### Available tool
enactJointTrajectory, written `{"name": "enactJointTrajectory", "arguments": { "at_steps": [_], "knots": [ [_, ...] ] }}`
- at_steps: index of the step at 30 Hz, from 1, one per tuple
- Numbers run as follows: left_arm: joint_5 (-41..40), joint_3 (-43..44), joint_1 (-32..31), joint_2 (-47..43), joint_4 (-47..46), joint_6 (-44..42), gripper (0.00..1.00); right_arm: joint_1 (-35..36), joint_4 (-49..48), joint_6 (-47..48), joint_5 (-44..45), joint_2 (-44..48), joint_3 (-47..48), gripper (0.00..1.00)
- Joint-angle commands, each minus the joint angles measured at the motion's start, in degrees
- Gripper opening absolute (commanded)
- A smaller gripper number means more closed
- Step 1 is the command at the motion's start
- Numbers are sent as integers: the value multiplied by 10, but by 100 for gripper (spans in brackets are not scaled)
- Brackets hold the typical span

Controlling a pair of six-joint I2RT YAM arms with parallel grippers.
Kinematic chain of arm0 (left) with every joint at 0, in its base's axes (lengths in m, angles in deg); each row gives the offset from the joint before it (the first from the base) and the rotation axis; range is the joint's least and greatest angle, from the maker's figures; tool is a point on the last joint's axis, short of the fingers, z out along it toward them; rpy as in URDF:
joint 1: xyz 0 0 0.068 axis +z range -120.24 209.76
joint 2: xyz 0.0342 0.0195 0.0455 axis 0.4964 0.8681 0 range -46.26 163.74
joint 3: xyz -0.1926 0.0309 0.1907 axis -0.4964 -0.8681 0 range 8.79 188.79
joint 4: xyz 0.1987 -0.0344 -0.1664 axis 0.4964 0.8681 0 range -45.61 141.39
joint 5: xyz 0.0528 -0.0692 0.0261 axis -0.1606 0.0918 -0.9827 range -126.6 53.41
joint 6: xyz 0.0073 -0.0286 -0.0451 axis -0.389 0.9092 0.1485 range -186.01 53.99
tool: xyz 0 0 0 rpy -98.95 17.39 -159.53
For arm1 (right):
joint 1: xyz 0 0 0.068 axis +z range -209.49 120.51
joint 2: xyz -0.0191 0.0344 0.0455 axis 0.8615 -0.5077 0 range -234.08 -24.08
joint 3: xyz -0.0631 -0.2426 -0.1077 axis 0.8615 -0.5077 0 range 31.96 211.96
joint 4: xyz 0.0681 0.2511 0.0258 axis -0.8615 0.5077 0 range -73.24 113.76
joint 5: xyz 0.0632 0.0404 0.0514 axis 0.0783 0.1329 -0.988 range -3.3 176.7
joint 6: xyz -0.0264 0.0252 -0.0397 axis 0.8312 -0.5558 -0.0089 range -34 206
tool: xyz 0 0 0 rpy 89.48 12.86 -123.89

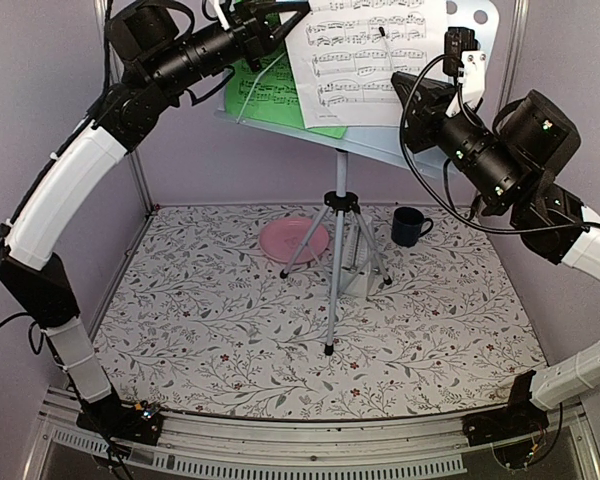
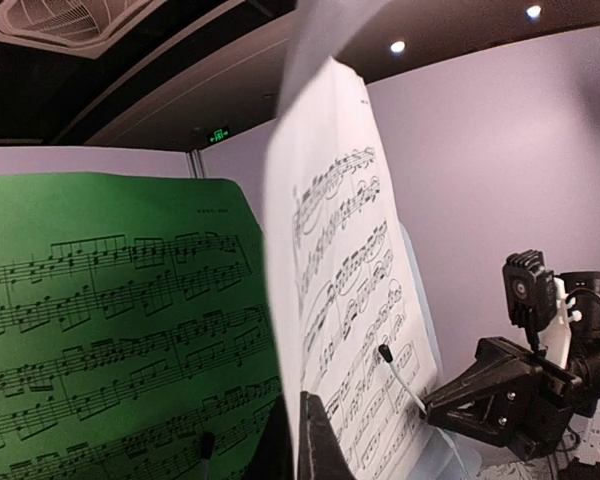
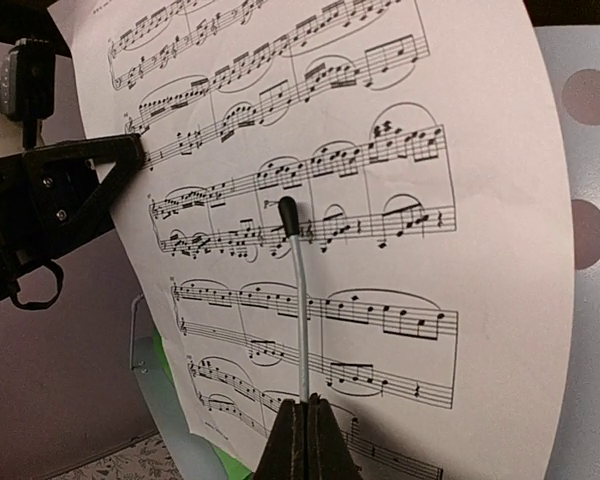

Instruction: Set up the instrument practice props

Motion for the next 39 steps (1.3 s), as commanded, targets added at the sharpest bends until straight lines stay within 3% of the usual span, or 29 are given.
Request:
{"name": "enactJointTrajectory", "arguments": {
  "at_steps": [1, 16, 39],
  "knots": [
    [35, 68, -25, 50, 61, -66, 0, -2, -12, 5, -25, 9, -8, 0],
    [-11, 111, -83, 94, 65, -161, 0, -2, 0, 7, -46, 7, -1, 0],
    [-26, 132, -99, 103, 97, -261, 0, -2, 9, 8, -78, 33, -21, 1]
  ]
}}
